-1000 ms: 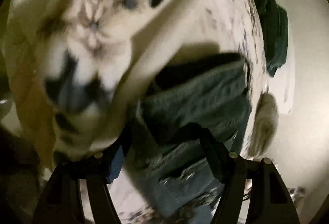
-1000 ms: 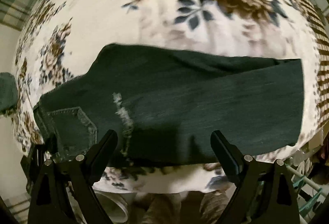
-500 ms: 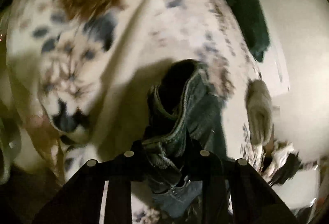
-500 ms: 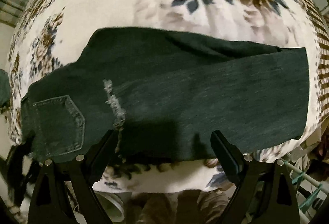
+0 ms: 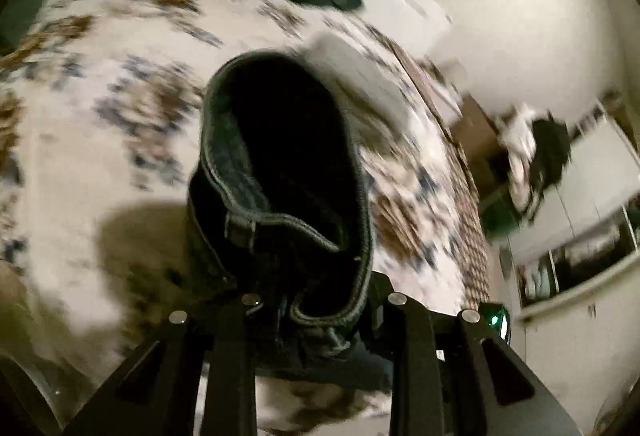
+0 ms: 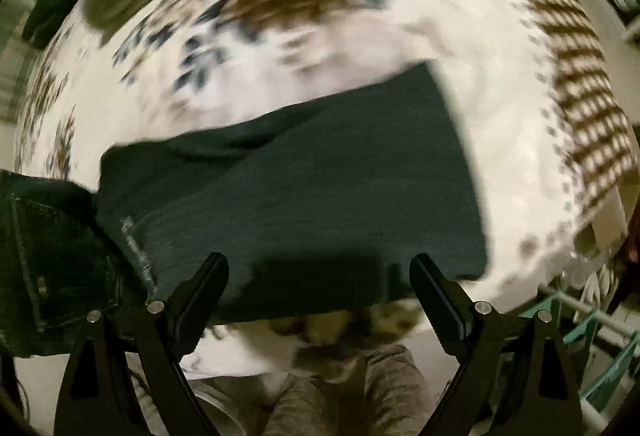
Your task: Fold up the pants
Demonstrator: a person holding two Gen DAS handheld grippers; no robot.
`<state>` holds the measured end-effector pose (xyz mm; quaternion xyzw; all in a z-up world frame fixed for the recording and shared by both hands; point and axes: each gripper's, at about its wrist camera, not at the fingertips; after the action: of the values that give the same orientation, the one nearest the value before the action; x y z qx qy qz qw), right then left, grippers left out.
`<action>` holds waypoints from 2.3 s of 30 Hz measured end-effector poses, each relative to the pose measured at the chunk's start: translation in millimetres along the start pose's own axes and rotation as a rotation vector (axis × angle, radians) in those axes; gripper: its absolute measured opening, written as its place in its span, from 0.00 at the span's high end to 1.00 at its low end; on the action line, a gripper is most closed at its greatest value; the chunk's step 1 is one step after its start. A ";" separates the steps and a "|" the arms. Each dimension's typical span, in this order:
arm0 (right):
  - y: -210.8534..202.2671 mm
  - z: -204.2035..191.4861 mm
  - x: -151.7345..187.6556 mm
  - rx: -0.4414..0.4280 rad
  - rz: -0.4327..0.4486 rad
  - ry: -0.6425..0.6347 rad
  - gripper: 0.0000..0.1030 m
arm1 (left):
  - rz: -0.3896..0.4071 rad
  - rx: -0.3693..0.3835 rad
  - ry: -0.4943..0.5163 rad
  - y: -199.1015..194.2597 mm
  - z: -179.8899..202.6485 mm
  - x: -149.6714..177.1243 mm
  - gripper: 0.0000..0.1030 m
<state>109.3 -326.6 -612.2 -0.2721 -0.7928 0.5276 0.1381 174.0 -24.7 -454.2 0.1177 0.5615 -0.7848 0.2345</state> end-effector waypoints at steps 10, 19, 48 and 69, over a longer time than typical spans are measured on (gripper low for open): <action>-40.3 87.8 -19.6 -0.063 0.031 0.084 0.09 | -0.346 -0.121 0.299 117.2 101.6 81.2 0.73; -13.3 43.9 -47.9 -0.351 -0.073 -0.024 0.09 | -0.341 -0.180 0.281 77.5 78.2 79.9 0.29; 33.9 -24.8 -42.8 -0.292 -0.037 -0.142 0.83 | -0.217 -0.524 0.337 113.6 12.0 13.9 0.15; -50.6 129.3 -63.6 -0.178 0.116 0.091 0.90 | -0.269 -0.396 0.265 129.0 28.6 8.1 0.15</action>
<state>81.1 -476.6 -614.1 -0.3525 -0.8122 0.4495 0.1186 233.7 -86.8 -554.6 0.0957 0.7405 -0.6614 0.0711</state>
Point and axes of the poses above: each gripper's, at about its wrist camera, not at the fingertips, and y roughly the way its jaws point, z to its right, x to its underside, and after that the axes turned 15 degrees about -x, right-handed
